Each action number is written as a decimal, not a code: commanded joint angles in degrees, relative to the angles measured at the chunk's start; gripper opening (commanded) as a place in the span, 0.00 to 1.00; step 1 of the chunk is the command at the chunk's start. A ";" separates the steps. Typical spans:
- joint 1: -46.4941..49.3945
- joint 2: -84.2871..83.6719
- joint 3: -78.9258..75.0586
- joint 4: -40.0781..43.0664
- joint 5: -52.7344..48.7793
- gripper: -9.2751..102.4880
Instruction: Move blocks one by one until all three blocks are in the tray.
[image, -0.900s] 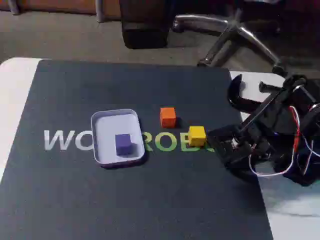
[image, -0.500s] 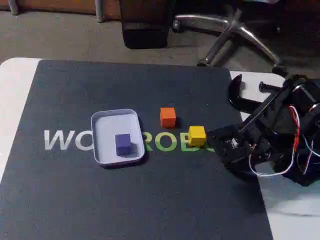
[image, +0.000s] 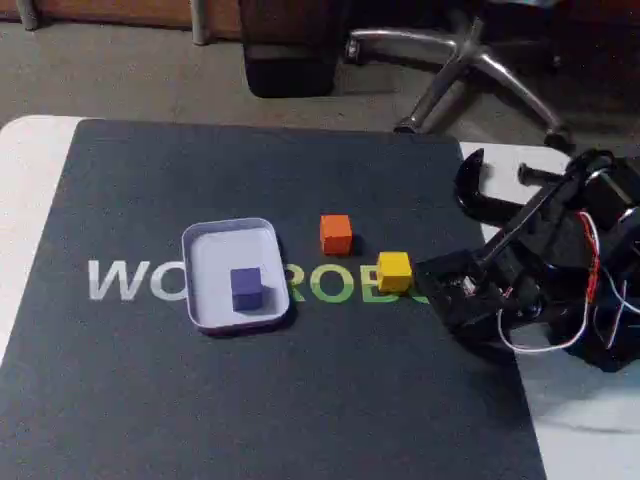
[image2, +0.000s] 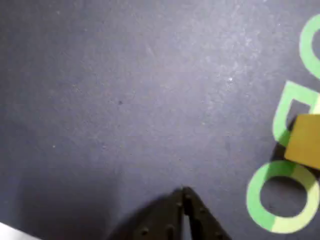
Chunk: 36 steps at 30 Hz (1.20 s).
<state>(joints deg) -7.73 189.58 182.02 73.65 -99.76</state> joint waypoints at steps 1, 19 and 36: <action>0.09 0.00 -0.35 0.35 -0.35 0.01; 0.09 0.00 -0.35 0.35 -0.35 0.01; 11.69 0.00 -0.35 -0.18 -2.37 0.01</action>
<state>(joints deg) -1.05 189.49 182.02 73.65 -101.07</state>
